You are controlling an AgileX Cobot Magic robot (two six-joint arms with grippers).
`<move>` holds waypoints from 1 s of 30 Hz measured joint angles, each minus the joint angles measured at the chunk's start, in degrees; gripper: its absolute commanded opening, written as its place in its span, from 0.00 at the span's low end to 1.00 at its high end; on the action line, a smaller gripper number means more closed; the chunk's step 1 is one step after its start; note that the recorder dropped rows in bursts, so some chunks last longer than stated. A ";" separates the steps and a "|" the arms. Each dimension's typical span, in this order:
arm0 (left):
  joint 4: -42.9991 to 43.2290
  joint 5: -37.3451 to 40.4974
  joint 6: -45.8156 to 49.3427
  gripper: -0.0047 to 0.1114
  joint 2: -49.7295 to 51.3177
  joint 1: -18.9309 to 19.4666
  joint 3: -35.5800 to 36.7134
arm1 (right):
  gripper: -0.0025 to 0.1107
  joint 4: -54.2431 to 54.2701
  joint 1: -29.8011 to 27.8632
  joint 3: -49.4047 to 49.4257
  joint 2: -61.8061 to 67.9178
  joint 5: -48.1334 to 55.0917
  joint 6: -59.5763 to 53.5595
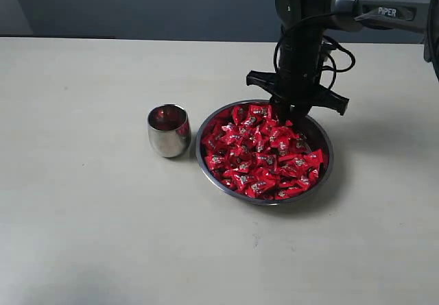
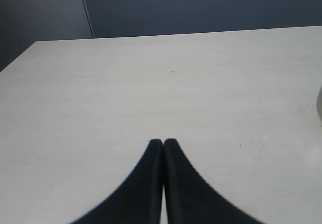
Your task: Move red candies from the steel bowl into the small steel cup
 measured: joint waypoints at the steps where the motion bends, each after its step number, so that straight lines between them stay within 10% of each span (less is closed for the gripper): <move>1: 0.00 0.00 0.00 0.04 0.00 0.00 0.00 | 0.02 0.00 0.00 0.00 0.00 0.00 -0.87; 30: 0.00 0.00 0.00 0.04 0.00 0.00 0.00 | 0.02 -0.69 5.28 0.00 3.00 -1.89 -40.29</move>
